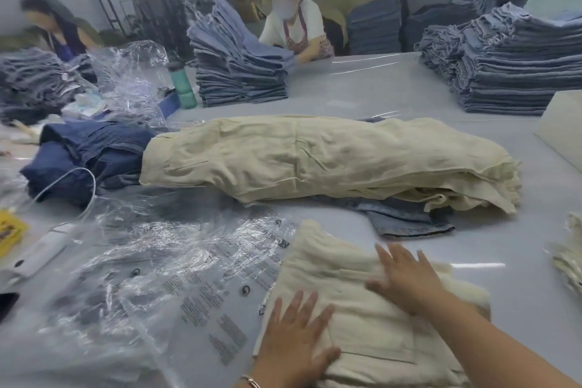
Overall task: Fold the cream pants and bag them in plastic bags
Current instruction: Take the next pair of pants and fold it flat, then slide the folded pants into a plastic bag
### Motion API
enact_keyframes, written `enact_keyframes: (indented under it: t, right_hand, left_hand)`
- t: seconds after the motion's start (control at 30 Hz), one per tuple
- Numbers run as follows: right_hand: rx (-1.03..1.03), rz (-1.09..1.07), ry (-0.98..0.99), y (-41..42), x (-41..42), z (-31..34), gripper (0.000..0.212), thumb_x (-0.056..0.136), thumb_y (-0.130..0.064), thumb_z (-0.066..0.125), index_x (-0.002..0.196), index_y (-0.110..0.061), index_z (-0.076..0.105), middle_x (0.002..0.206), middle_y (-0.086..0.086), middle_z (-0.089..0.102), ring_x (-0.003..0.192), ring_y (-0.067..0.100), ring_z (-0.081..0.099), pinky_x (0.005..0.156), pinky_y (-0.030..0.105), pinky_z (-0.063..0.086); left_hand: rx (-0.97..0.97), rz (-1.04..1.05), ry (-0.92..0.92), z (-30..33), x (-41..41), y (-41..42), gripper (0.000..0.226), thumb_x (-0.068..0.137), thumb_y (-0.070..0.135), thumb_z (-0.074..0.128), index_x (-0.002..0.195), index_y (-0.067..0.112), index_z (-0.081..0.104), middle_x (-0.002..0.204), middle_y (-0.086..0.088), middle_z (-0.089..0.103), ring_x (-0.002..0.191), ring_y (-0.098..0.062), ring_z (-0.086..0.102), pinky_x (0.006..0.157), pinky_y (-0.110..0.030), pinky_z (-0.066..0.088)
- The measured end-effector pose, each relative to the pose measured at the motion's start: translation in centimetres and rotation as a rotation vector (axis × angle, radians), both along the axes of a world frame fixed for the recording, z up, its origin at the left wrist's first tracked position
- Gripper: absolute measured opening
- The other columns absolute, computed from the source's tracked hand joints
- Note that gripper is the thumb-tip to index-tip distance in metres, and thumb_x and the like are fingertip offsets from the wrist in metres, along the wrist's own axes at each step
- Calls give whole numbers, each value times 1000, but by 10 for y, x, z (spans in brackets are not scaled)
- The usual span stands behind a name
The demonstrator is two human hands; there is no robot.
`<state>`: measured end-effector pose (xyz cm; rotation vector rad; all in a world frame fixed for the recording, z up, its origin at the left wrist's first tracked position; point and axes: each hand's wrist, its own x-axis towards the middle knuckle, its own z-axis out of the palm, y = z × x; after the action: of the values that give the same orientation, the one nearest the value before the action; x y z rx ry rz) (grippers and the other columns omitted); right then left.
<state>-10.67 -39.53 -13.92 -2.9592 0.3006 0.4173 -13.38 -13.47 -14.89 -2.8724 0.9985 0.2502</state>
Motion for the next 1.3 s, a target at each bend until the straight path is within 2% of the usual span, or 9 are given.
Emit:
enact_keyframes:
  t: [0.1,0.27,0.37,0.47,0.67,0.77,0.93,1.17,1.3]
  right_hand:
    - [-20,-67,108,-10,8,-6,110,72,-84,42,153,-18,7,160,5,11,146,23,14,117,45,14]
    - [188,-164,247,-22,33,18,91,58,-56,80,133,-19,44,134,2,51,120,23,51,100,36,42]
    - [261,-121,269,-11,35,36,45,54,-27,84,94,-17,64,82,-1,72,79,19,70,72,33,57]
    - [-105,63,62,13,20,48,18,68,-28,66,82,-24,55,78,-8,65,80,14,64,72,29,47]
    - [-164,345,-632,43,-66,25,37,62,-24,59,97,-14,68,69,1,62,59,26,60,70,45,51]
    - [-303,497,-428,54,-95,15,85,56,-71,49,133,-35,54,98,16,67,80,31,67,89,60,41]
    - [-311,440,-254,69,-102,13,102,1,-67,69,96,-29,76,105,33,65,91,46,67,94,64,25]
    - [-290,321,-295,98,-90,3,65,2,-17,76,66,-9,68,83,34,60,71,49,61,79,71,40]
    - [-286,351,-349,91,-80,7,46,12,-8,75,56,-12,63,65,18,55,49,36,53,50,44,49]
  left_hand:
    - [65,14,95,8,1,3,67,75,81,26,129,51,52,135,14,57,129,-13,48,107,-40,1]
    - [-76,1,260,-10,13,4,84,81,77,36,149,47,-4,160,8,-13,146,-15,-20,107,-40,-27]
    - [-81,7,253,-10,14,3,84,83,75,37,150,45,-3,161,7,-13,146,-16,-19,112,-44,-22]
    - [-68,19,234,-10,13,4,83,83,76,35,150,45,-3,161,6,-14,146,-17,-18,114,-46,-20]
    - [-57,3,189,-16,13,4,86,78,81,25,150,44,-5,161,0,-12,148,-23,-12,114,-48,-15]
    - [-62,3,193,-18,14,3,86,81,79,28,150,43,-6,161,-1,-11,148,-22,-11,115,-48,-14]
    - [-224,-55,212,-4,17,24,66,91,52,46,149,28,27,158,-5,22,144,-21,19,118,-35,7]
    - [-306,92,-82,19,21,136,34,63,-7,55,86,18,55,93,3,54,86,-19,55,64,-21,40]
    - [-70,-83,-192,31,21,195,56,35,-9,67,76,26,52,83,10,55,73,-11,55,58,-20,48]
